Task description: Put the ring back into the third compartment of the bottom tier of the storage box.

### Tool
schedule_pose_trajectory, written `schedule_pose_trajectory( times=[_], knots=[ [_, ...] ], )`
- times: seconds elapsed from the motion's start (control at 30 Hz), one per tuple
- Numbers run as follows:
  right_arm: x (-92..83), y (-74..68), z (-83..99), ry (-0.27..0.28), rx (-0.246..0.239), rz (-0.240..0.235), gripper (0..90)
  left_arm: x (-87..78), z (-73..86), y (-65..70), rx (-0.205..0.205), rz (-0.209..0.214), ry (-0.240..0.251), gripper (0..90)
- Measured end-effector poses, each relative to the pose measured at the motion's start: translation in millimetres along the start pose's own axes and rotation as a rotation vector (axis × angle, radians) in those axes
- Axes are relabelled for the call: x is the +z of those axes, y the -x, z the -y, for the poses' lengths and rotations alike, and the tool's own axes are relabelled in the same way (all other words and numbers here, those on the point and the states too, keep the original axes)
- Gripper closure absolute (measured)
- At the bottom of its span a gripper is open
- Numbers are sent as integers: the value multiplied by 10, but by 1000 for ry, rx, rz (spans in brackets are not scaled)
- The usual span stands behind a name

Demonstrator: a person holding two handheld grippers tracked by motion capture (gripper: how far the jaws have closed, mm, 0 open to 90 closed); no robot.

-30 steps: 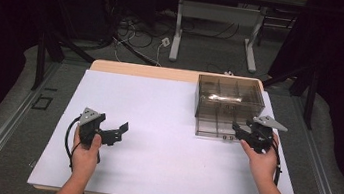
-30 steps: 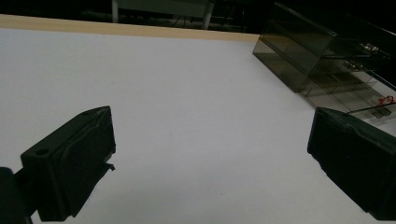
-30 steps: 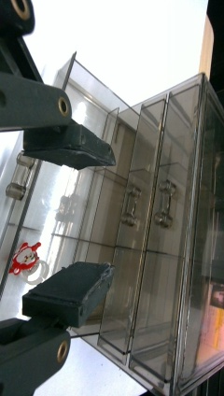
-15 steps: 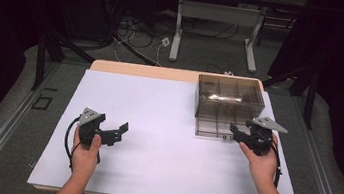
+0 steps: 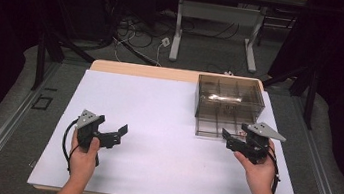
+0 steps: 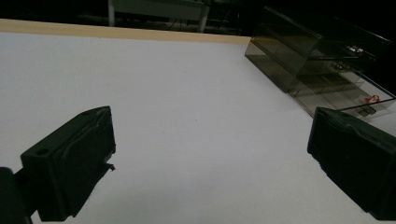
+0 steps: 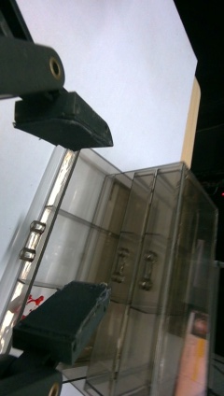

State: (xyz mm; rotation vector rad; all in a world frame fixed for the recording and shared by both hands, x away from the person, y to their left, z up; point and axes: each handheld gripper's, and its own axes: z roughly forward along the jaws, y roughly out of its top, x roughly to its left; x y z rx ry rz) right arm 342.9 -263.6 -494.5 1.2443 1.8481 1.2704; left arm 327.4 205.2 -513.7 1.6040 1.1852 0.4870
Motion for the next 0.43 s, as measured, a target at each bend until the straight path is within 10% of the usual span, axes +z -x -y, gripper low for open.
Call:
schedule_pose_trajectory(
  times=[0.43],
  knots=[
    [-158, -206, 222, 45, -12, -47, 127, -140, 40, 23, 9, 15, 5, 11]
  ],
)
